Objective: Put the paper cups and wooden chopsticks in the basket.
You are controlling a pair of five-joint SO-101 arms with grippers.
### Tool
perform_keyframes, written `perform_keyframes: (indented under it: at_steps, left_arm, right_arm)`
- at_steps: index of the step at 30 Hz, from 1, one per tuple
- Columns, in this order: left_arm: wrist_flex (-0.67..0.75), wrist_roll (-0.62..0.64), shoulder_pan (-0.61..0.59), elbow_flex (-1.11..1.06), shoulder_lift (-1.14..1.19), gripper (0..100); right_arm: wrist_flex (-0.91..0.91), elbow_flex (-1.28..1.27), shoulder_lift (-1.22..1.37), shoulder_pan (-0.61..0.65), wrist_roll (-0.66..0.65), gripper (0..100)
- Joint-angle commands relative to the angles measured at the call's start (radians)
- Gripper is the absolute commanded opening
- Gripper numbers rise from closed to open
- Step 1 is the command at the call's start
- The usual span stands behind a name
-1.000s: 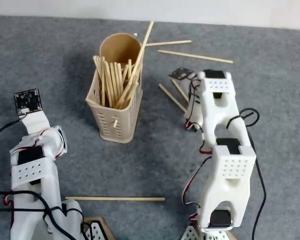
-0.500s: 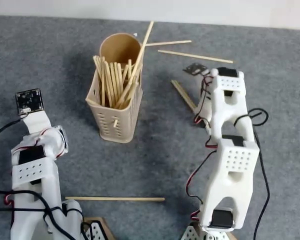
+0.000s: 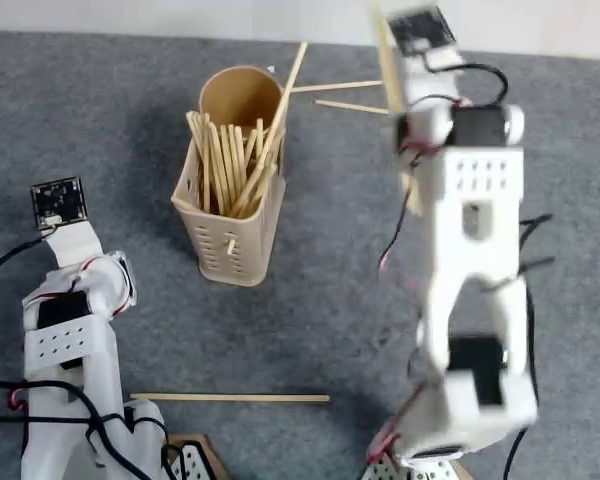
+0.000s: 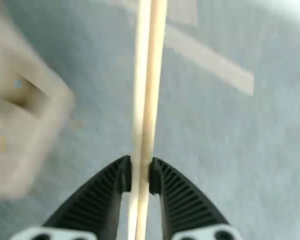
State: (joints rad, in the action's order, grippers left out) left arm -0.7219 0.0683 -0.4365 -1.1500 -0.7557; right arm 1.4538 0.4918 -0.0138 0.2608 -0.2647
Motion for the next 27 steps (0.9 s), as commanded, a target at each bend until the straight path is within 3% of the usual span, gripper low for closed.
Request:
perform_keyframes:
  at_steps: [1, 9, 17, 22, 27]
  left_arm:
    - [0.017, -0.011, 0.013, 0.005, 0.001, 15]
    - [0.017, -0.011, 0.013, 0.005, 0.001, 15]
    - [0.017, -0.011, 0.013, 0.005, 0.001, 15]
    - [0.017, -0.011, 0.013, 0.005, 0.001, 15]
    - [0.017, -0.011, 0.013, 0.005, 0.001, 15]
  right_arm:
    - [-0.140, -0.002, -0.243, 0.200, 0.114, 0.5]
    - [-0.710, -0.501, -0.458, 0.478, 0.155, 0.5]
    - [-1.265, -1.153, -0.591, 0.516, 0.285, 0.5]
    - [-1.371, -1.251, -0.601, 0.516, 0.319, 2.3]
    - [-1.357, -1.251, -0.618, 0.510, 0.316, 23.3]
